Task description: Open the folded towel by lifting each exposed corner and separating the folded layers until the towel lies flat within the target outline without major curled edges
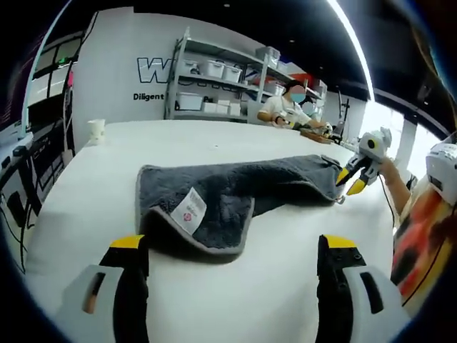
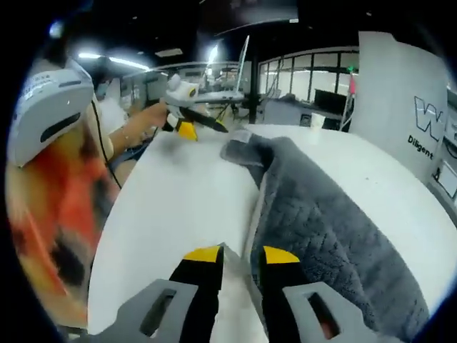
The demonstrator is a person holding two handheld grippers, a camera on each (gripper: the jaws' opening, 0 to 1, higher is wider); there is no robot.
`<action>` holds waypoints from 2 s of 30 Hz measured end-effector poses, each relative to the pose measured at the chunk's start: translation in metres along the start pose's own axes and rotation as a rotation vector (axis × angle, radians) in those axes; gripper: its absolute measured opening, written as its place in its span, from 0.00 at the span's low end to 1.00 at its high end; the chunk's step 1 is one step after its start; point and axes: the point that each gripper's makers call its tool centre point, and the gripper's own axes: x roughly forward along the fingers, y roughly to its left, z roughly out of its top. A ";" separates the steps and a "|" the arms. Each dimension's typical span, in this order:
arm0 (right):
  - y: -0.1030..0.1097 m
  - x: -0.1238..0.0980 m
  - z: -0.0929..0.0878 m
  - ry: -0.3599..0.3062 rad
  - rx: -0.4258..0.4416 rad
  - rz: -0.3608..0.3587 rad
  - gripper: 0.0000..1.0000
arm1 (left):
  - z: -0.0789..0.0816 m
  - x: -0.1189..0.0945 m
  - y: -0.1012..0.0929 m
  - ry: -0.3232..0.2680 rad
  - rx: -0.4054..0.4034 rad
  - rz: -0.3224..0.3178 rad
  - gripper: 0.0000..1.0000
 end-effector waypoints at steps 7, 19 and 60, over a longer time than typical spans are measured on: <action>-0.006 -0.012 -0.002 -0.020 0.052 -0.078 0.64 | -0.004 0.001 0.003 0.006 -0.023 0.014 0.95; -0.024 -0.029 -0.011 -0.083 0.191 -0.185 0.99 | -0.007 0.007 0.002 0.019 -0.040 0.024 0.90; -0.024 -0.045 -0.020 -0.098 0.217 -0.241 0.99 | -0.008 0.028 -0.003 0.035 -0.191 -0.017 0.03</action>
